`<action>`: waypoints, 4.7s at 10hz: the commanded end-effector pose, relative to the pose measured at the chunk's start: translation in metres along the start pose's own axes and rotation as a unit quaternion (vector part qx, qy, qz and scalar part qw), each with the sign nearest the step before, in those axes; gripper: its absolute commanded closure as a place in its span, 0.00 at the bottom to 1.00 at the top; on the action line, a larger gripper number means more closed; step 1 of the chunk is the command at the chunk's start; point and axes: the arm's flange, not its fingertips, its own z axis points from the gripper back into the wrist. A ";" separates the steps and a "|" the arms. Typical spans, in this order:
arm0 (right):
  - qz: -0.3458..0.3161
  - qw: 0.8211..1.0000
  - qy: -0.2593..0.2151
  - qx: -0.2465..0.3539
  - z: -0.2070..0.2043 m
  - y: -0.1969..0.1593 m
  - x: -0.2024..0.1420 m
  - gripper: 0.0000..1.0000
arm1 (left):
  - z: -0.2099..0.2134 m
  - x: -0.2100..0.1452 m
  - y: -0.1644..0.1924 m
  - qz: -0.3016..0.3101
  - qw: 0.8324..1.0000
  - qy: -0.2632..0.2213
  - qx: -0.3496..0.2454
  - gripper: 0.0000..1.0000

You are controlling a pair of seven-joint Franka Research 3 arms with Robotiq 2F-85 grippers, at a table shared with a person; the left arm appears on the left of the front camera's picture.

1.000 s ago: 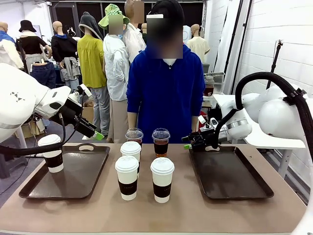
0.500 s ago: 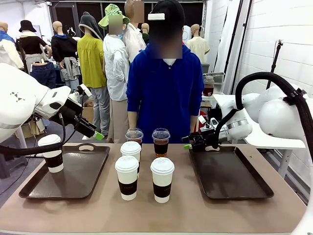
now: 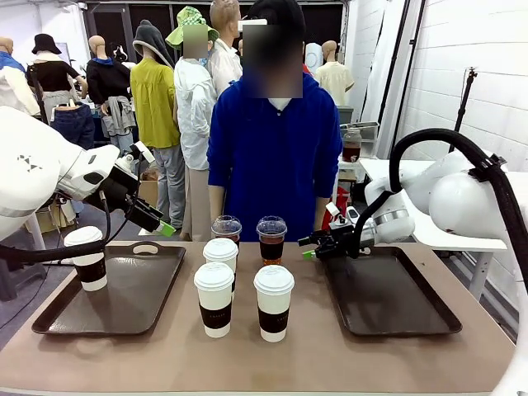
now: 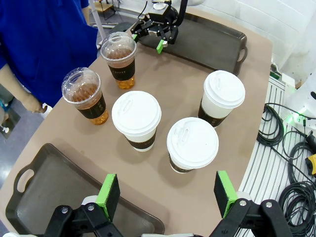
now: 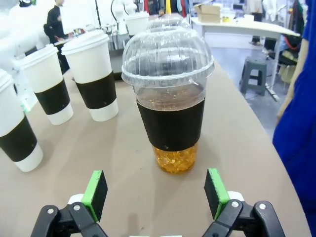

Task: Distribute the coffee onto the tray.
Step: Pick up one iced Americano and place it on the right Handle tray.

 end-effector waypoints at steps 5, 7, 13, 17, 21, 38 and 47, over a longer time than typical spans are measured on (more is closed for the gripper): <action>0.026 0.998 -0.058 0.015 -0.030 -0.021 -0.002 0.00 | -0.001 -0.001 0.002 -0.002 1.000 -0.007 -0.009 0.00; 0.030 0.997 -0.065 0.011 -0.038 -0.025 -0.002 0.00 | -0.001 -0.001 0.002 -0.002 1.000 -0.007 -0.009 0.00; 0.033 0.997 -0.065 0.007 -0.056 -0.031 0.000 0.00 | -0.001 -0.001 0.002 -0.002 1.000 -0.007 -0.009 0.00; 0.036 0.997 -0.070 0.004 -0.063 -0.034 0.001 0.00 | -0.001 -0.001 0.002 -0.002 1.000 -0.007 -0.009 0.00; 0.037 0.997 -0.069 0.020 -0.077 -0.040 0.004 0.00 | -0.001 -0.001 0.002 -0.002 1.000 -0.007 -0.009 0.00; 0.039 0.993 -0.086 0.066 -0.061 -0.020 0.046 0.17 | -0.001 -0.001 0.002 -0.002 1.000 -0.007 -0.009 0.00; 0.033 0.990 -0.099 0.098 0.075 0.085 0.063 0.17 | -0.001 -0.001 0.002 -0.002 1.000 -0.007 -0.009 0.00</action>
